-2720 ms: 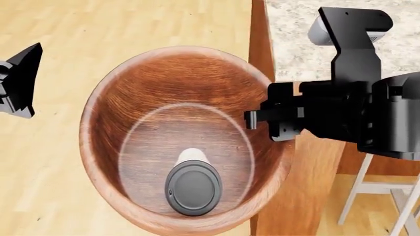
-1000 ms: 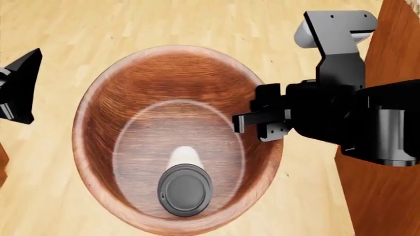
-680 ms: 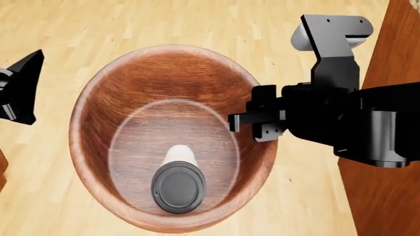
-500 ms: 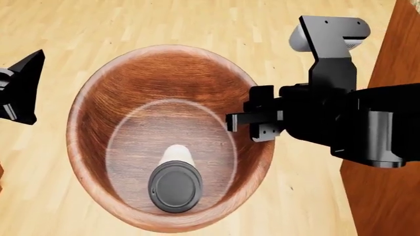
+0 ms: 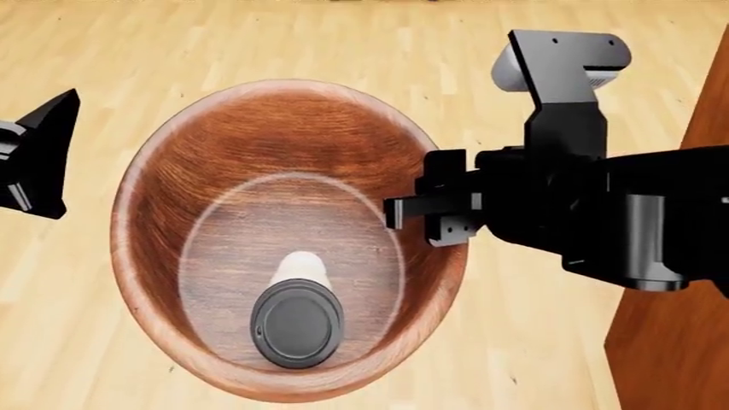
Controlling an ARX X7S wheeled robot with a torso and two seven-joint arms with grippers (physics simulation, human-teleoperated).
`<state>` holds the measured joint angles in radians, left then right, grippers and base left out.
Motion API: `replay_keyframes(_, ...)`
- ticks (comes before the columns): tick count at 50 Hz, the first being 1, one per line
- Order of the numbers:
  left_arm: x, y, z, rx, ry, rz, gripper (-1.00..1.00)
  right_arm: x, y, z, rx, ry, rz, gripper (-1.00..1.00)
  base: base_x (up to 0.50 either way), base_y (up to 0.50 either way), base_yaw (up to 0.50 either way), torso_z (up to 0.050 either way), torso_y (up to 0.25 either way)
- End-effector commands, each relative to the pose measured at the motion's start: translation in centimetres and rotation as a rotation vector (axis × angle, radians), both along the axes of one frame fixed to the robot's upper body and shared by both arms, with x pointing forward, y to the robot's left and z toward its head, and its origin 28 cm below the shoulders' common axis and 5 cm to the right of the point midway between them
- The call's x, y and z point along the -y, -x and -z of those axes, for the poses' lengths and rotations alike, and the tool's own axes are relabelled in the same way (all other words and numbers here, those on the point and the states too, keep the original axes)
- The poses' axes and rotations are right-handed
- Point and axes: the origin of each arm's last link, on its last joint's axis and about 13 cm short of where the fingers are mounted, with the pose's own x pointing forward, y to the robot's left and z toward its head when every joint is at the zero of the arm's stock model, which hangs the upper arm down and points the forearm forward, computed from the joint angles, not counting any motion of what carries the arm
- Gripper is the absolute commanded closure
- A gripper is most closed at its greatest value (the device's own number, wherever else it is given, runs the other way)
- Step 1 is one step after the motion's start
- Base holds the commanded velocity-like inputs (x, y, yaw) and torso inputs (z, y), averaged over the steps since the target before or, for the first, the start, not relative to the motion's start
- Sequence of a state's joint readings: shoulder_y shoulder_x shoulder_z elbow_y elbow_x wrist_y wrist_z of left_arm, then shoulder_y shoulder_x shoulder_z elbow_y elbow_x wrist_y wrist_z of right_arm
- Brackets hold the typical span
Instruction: Place the cup inside the bowl on the dining table and move the bowl to any counter.
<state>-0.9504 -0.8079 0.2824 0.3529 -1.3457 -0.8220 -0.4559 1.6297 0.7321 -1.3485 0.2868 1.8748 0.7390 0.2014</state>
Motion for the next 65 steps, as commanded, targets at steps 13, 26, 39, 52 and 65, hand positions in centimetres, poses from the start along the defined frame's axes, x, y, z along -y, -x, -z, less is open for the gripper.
replay_keyframes(13, -0.10, -0.01, 0.04, -0.001, 0.004, 0.000, -1.00, 0.01, -0.16, -0.58, 0.029, -0.020, 0.006, 1.00, 0.50, 0.08, 0.00, 0.000, 0.002)
replay_keyframes(26, 0.25, -0.48, -0.43, 0.006, -0.008, 0.009, -1.00, 0.03, -0.41, -0.36, 0.031, -0.027, 0.008, 1.00, 0.50, 0.14, 0.00, 0.001, 0.002)
replay_keyframes(39, 0.08, -0.09, -0.52, 0.006, -0.002, 0.006, -1.00, -0.29, -0.58, -0.38, 0.029, -0.029, -0.007, 1.00, 0.50, 0.16, 0.00, 0.000, 0.002)
replay_keyframes(52, 0.02, -0.27, -0.48, 0.006, -0.006, 0.005, -1.00, -0.43, -0.87, -0.25, 0.025, -0.034, -0.011, 1.00, 0.50, 0.16, 0.00, 0.000, 0.002)
replay_keyframes(65, -0.05, -0.17, -0.13, 0.006, 0.000, 0.004, -1.00, -0.45, -0.71, -0.07, 0.024, -0.037, -0.007, 1.00, 0.50, 0.16, 0.00, 0.000, 0.002)
